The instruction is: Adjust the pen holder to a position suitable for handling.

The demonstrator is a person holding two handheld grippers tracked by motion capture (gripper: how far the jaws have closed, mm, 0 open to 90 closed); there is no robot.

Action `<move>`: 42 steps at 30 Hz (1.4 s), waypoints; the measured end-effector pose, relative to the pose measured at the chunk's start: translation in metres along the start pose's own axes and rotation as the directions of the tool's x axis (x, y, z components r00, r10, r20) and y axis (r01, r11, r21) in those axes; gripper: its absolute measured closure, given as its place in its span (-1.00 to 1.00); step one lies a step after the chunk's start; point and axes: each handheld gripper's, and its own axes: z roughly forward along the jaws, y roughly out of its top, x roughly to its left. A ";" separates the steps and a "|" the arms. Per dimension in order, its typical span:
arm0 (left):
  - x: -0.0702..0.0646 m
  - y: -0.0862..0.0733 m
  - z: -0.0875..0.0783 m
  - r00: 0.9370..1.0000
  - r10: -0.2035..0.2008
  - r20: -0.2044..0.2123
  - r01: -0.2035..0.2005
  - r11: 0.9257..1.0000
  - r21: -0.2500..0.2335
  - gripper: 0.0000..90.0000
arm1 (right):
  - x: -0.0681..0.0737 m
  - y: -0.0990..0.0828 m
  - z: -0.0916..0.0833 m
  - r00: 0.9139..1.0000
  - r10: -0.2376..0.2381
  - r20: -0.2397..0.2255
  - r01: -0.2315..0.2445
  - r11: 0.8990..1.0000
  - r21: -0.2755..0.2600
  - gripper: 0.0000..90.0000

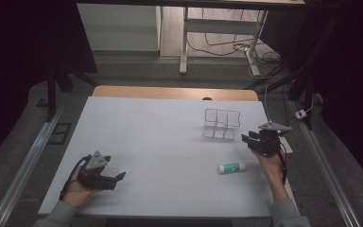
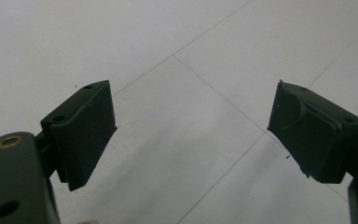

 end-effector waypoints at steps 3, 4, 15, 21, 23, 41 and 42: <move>0.000 0.000 0.000 1.000 0.000 -0.001 0.000 1.000 0.000 -0.69 | -0.002 0.003 0.004 1.000 -0.005 0.011 0.005 1.000 0.009 0.63; 0.000 0.000 0.000 1.000 0.001 -0.001 -0.001 1.000 0.000 -0.69 | -0.003 0.004 0.005 1.000 -0.008 0.010 0.008 1.000 0.008 0.73; 0.000 0.000 0.000 1.000 0.002 -0.001 -0.002 1.000 0.001 -0.69 | -0.009 0.018 0.026 1.000 -0.018 0.023 0.018 1.000 0.023 0.97; 0.001 0.000 0.000 1.000 0.001 -0.004 -0.001 1.000 0.002 -0.69 | -0.013 0.022 0.036 0.999 -0.016 0.036 0.015 0.999 0.038 0.97; 0.001 0.000 0.001 1.000 0.002 -0.003 -0.002 1.000 0.003 -0.69 | -0.015 0.022 0.040 0.999 -0.016 0.039 0.014 0.999 0.040 0.97; 0.000 -0.001 0.000 1.000 0.003 -0.004 -0.003 1.000 0.000 -0.69 | -0.015 0.024 0.061 0.999 -0.037 0.016 0.035 0.996 0.077 0.97; 0.000 -0.001 0.000 1.000 0.004 -0.005 -0.004 1.000 0.001 -0.69 | -0.015 0.024 0.061 0.999 -0.037 0.016 0.035 0.996 0.077 0.97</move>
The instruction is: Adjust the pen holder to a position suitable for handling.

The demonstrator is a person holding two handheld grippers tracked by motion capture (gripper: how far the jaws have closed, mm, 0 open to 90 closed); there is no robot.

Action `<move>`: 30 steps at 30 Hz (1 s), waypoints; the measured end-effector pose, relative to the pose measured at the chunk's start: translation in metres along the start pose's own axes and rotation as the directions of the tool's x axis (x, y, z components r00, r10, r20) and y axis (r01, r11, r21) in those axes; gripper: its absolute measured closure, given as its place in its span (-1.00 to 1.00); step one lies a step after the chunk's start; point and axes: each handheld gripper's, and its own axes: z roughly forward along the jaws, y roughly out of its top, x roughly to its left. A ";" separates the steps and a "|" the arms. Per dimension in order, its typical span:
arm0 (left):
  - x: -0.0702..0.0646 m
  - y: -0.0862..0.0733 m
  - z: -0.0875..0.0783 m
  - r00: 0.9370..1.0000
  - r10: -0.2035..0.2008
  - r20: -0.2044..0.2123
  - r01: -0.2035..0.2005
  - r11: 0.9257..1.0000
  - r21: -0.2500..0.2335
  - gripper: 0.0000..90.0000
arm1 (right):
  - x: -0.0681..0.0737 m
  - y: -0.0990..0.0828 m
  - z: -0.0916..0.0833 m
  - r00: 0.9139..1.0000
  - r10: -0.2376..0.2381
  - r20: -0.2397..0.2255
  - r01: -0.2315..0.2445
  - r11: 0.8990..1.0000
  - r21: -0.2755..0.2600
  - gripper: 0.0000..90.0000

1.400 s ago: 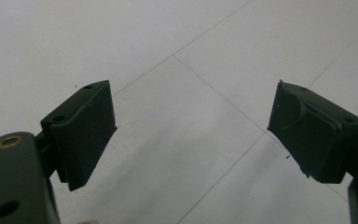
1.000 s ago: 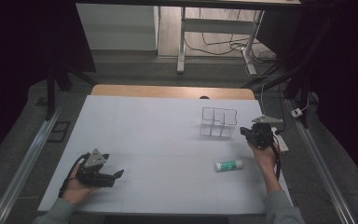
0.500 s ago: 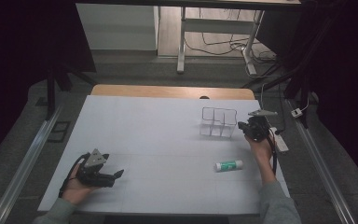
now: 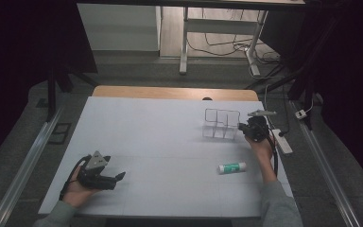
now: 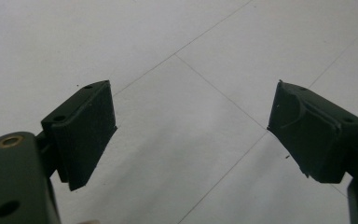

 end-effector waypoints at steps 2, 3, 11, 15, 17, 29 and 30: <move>-0.001 0.000 0.000 1.000 0.002 0.000 -0.002 1.000 0.001 -0.69 | 0.000 0.000 0.001 1.000 -0.009 -0.007 0.009 1.000 0.000 0.97; -0.001 0.000 0.000 1.000 0.003 0.000 -0.003 1.000 0.003 -0.69 | 0.000 0.000 0.001 1.000 -0.015 -0.016 0.015 1.000 0.000 0.97; 0.000 0.000 0.001 1.000 0.004 0.001 -0.004 1.000 0.005 -0.69 | 0.011 0.005 0.006 0.998 -0.062 -0.026 0.062 0.998 -0.006 0.97; -0.001 0.000 0.001 1.000 0.005 0.002 -0.005 1.000 0.005 -0.69 | 0.016 0.008 0.008 0.997 -0.072 -0.031 0.072 0.997 -0.003 0.97; 0.000 0.000 0.001 1.000 0.004 0.002 -0.004 1.000 0.006 -0.69 | 0.018 0.010 0.010 0.997 -0.076 -0.034 0.076 0.997 -0.004 0.97; -0.001 0.000 0.001 1.000 0.005 0.000 -0.005 1.000 0.007 -0.69 | 0.037 0.019 0.019 0.992 -0.114 -0.060 0.114 0.993 -0.001 0.97; -0.001 0.000 0.001 1.000 0.005 0.000 -0.005 1.000 0.007 -0.69 | 0.039 0.020 0.019 0.991 -0.117 -0.059 0.117 0.993 -0.002 0.97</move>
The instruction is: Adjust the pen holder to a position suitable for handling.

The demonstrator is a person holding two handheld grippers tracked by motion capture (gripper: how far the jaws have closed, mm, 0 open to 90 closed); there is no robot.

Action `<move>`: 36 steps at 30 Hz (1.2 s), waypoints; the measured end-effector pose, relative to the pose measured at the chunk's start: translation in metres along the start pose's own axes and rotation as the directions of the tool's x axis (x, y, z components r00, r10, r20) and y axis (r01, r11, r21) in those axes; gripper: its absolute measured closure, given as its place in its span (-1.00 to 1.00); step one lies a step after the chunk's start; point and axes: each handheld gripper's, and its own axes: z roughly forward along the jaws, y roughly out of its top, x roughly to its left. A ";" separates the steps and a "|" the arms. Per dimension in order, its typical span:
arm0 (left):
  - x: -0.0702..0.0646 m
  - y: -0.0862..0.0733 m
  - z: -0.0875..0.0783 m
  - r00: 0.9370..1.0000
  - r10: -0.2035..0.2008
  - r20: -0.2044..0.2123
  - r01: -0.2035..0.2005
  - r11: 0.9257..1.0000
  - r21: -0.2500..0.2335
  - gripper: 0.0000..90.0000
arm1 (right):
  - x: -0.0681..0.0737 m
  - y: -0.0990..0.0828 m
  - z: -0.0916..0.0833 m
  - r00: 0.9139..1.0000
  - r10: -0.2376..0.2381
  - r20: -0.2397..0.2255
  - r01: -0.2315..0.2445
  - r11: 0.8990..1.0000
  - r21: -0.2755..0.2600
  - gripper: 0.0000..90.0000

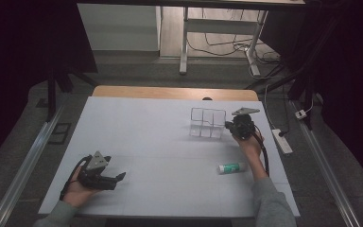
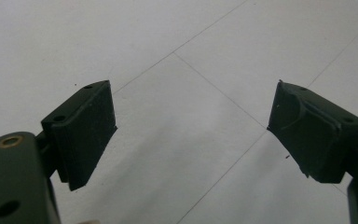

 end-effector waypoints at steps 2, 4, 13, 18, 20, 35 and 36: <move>0.000 0.000 0.000 1.000 0.000 0.000 0.000 1.000 0.000 -0.69 | 0.003 0.002 0.002 1.000 -0.002 -0.005 0.002 1.000 -0.006 0.97; 0.000 0.000 0.000 1.000 0.001 0.000 -0.001 1.000 0.001 -0.69 | 0.005 0.003 0.005 1.000 -0.002 -0.008 0.002 1.000 -0.006 0.97; 0.000 0.000 0.000 1.000 0.001 0.000 -0.001 1.000 0.002 -0.69 | 0.014 0.011 0.012 1.000 -0.006 -0.030 0.005 1.000 -0.009 0.97; 0.000 0.000 0.000 1.000 0.001 -0.001 -0.001 1.000 0.002 -0.69 | 0.020 0.014 0.017 0.999 -0.012 -0.035 0.012 1.000 -0.013 0.97; 0.000 0.000 0.000 1.000 0.001 -0.002 -0.001 1.000 0.001 -0.69 | 0.023 0.016 0.019 0.999 -0.018 -0.037 0.017 1.000 -0.016 0.97; 0.000 -0.001 -0.001 1.000 -0.002 -0.005 0.002 1.000 0.003 -0.69 | 0.047 0.029 0.036 0.996 -0.044 -0.072 0.042 0.999 -0.021 0.97; 0.000 -0.001 -0.001 1.000 -0.002 -0.006 0.002 1.000 0.004 -0.69 | 0.049 0.030 0.037 0.996 -0.046 -0.073 0.045 0.999 -0.020 0.97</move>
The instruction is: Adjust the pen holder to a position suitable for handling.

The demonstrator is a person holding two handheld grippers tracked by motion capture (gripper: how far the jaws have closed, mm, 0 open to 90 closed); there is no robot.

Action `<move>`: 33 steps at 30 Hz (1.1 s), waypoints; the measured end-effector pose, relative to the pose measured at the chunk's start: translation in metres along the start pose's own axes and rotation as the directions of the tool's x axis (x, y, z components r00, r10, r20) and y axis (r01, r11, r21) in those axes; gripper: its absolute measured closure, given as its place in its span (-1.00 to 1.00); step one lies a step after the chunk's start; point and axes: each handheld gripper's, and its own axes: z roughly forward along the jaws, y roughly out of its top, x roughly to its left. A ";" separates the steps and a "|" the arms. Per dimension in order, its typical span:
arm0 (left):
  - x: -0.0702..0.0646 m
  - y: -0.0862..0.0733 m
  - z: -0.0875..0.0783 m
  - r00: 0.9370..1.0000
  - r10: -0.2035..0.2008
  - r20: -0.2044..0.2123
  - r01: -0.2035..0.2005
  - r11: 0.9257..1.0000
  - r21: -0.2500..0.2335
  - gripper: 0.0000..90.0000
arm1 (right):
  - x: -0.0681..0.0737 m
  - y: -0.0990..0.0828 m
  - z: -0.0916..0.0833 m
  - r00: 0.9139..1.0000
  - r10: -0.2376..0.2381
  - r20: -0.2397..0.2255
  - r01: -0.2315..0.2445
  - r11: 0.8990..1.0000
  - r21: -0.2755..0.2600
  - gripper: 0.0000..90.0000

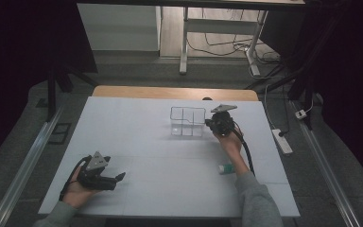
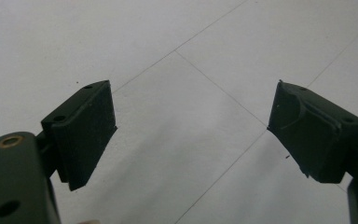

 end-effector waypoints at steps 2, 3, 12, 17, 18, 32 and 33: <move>0.000 0.000 0.000 1.000 0.000 0.000 0.000 1.000 0.000 -0.69 | 0.002 0.001 0.002 1.000 0.000 -0.005 0.000 1.000 -0.006 0.97; 0.000 0.000 0.000 1.000 0.001 0.000 -0.001 1.000 0.000 -0.69 | 0.004 0.002 0.003 1.000 -0.002 -0.007 0.002 1.000 -0.004 0.97; 0.000 -0.002 -0.002 1.000 -0.007 -0.008 0.007 1.000 -0.002 -0.69 | 0.011 0.005 0.011 1.000 -0.014 -0.019 0.014 1.000 -0.008 0.97; 0.000 -0.003 -0.004 1.000 -0.009 -0.014 0.009 1.000 -0.003 -0.69 | 0.015 0.007 0.015 0.999 -0.031 -0.020 0.031 1.000 0.000 0.97; 0.000 -0.004 -0.004 1.000 -0.009 -0.014 0.009 1.000 -0.003 -0.69 | 0.016 0.007 0.016 0.999 -0.036 -0.019 0.036 0.999 0.002 0.97; 0.003 -0.005 -0.006 1.000 -0.015 -0.012 0.015 1.000 -0.010 -0.69 | 0.009 0.004 -0.014 0.999 -0.033 -0.001 0.033 0.998 -0.047 0.71; 0.003 -0.004 -0.006 1.000 -0.016 -0.011 0.016 1.000 -0.011 -0.69 | 0.008 0.003 -0.018 1.000 -0.028 -0.002 0.028 0.998 -0.050 0.57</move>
